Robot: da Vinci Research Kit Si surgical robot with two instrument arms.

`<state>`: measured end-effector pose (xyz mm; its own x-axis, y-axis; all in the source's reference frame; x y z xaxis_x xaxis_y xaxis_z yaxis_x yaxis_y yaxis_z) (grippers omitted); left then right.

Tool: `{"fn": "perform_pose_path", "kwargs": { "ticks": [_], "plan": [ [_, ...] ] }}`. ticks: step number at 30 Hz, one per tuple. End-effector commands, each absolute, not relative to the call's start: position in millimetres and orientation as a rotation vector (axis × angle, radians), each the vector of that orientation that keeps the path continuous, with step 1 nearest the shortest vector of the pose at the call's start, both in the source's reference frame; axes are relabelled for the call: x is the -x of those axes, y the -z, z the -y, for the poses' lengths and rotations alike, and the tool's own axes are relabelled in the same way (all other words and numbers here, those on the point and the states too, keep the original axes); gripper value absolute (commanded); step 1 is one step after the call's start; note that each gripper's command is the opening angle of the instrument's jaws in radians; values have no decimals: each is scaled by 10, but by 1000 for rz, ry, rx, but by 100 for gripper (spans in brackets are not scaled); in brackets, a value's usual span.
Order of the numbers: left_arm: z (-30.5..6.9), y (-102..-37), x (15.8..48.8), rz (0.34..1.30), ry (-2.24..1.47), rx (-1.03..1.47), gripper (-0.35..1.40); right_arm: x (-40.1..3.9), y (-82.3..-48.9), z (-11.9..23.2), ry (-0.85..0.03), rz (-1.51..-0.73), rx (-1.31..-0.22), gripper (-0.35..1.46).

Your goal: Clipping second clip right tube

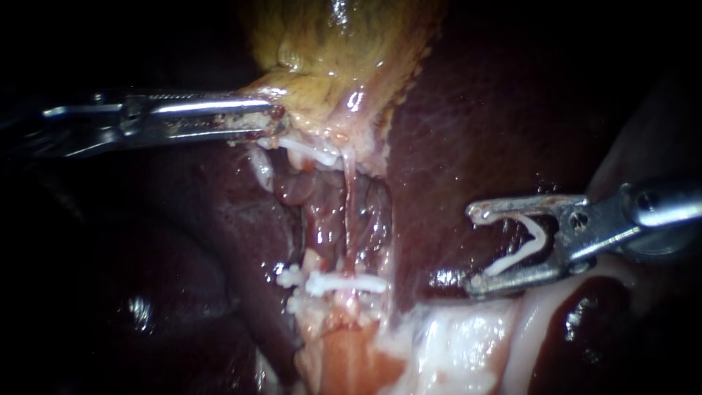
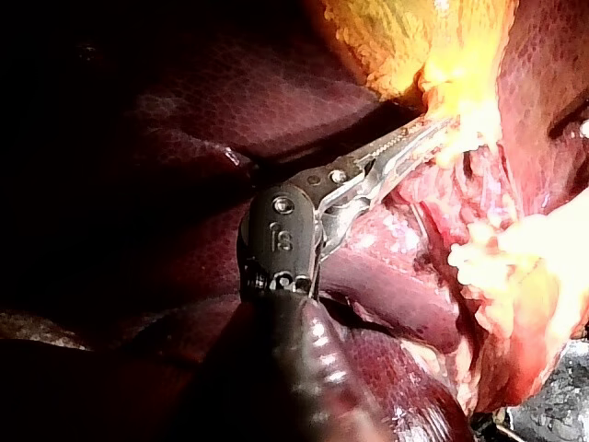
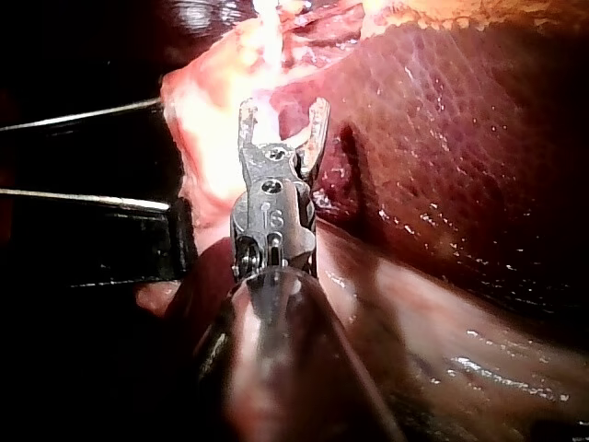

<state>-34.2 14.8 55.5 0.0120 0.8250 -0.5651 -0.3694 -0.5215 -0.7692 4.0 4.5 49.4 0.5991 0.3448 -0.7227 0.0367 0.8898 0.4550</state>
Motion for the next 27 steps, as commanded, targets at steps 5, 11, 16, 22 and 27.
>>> {"fn": "perform_pose_path", "kwargs": {
  "ticks": [5, 11, 16, 22, 27],
  "plan": [
    [-150, -552, 338, 513, -1666, 1378, -35, -40, -494, -45, -186, -919, -455, 50],
    [-164, -528, 316, 533, -1661, 1369, -35, -40, -494, -45, -186, -918, -455, 50],
    [-173, -499, 292, 517, -1633, 1380, -35, -40, -494, -46, -186, -918, -455, 50],
    [-178, -484, 278, 499, -1629, 1392, -35, -40, -494, -46, -187, -918, -455, 50],
    [-177, -485, 278, 496, -1627, 1394, -35, -41, -494, -47, -187, -918, -455, 50]
  ]
}}
